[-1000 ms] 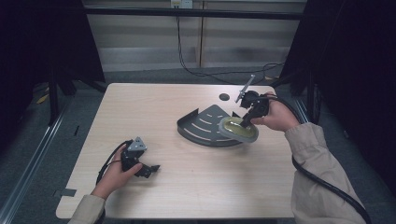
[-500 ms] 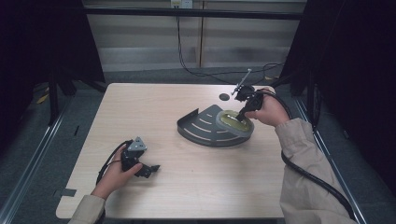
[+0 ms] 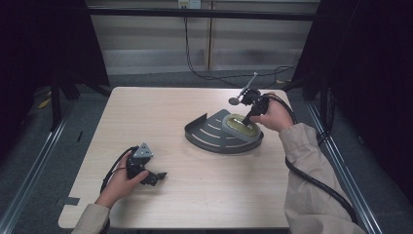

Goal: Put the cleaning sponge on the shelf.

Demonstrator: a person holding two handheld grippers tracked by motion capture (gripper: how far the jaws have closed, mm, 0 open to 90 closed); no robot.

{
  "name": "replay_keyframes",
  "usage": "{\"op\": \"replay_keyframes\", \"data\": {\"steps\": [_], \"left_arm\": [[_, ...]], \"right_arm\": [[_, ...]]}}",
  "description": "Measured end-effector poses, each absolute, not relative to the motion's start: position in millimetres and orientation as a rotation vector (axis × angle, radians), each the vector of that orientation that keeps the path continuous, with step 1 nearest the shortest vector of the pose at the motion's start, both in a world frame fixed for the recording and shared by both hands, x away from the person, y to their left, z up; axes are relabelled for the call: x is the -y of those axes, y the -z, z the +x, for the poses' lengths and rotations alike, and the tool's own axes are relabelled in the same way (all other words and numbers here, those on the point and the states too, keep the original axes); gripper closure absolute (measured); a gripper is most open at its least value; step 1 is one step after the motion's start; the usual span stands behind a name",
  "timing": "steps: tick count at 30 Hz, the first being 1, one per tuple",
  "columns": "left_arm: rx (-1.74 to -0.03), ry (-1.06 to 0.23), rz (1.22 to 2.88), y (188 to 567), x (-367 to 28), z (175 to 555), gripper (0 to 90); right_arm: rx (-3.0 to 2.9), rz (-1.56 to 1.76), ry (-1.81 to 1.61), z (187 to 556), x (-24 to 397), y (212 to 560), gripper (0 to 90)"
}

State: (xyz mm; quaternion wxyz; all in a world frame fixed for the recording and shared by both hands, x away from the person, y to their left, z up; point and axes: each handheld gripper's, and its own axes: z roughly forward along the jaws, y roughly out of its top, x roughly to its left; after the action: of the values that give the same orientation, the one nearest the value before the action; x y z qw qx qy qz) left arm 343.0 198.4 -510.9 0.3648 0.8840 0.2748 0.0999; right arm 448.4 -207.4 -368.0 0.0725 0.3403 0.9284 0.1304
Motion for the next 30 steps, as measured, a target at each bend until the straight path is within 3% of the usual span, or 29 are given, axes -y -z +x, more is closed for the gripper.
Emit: {"op": "replay_keyframes", "data": {"steps": [30], "left_arm": [[-0.705, -0.257, 2.274, 511, -198, 343, 0.0]], "right_arm": [[-2.738, 1.155, -0.391, 462, 208, 402, 71.1]]}}
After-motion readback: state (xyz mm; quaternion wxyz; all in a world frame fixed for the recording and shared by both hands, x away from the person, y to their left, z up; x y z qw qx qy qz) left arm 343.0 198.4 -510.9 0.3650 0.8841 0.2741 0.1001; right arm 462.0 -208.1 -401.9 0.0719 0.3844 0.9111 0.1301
